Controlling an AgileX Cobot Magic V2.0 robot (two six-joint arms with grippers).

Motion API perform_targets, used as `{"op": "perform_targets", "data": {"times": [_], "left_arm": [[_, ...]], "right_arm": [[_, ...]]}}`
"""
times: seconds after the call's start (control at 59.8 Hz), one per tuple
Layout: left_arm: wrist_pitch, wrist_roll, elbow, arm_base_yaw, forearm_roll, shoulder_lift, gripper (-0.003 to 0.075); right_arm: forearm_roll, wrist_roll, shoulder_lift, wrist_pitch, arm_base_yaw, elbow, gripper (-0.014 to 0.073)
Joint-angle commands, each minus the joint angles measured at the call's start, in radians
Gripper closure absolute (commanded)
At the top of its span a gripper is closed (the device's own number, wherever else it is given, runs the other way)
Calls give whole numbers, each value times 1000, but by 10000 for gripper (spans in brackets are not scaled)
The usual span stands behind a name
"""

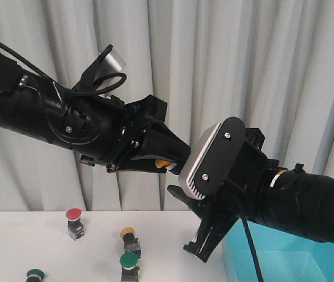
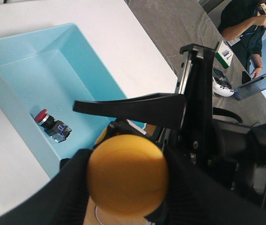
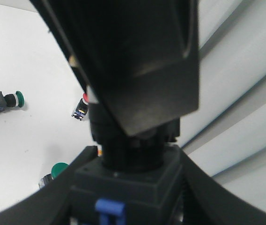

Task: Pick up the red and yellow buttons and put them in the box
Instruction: 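Grasp the yellow button's base with the right gripper, open left gripper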

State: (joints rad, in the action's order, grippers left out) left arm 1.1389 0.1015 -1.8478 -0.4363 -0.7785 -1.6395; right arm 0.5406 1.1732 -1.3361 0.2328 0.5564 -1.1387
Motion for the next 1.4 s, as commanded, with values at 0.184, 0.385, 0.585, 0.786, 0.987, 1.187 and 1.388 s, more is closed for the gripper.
{"op": "perform_targets", "data": {"times": [0.184,0.385,0.585,0.786,0.987,1.187,1.388], "left_arm": [[-103,-10,-31,-7,-61,49,681],[-133,-11,-31,-7,-44,52,533],[-134,-11,-31,-7,-46,52,337],[-130,-4,-31,-7,-101,52,199],[-130,36,-31,-7,-114,52,174],[-141,90,-31,-6,-83,52,174],[-221,84,-31,-4,43,53,174]], "right_arm": [[10,-3,28,-55,2,-30,598],[10,-3,28,-55,2,-30,598],[10,-3,28,-65,2,-30,596],[10,-3,28,-87,2,-30,595],[10,-3,28,-99,2,-30,595],[10,-3,28,-110,-4,-30,594],[13,-109,28,-103,-80,-30,588]]}}
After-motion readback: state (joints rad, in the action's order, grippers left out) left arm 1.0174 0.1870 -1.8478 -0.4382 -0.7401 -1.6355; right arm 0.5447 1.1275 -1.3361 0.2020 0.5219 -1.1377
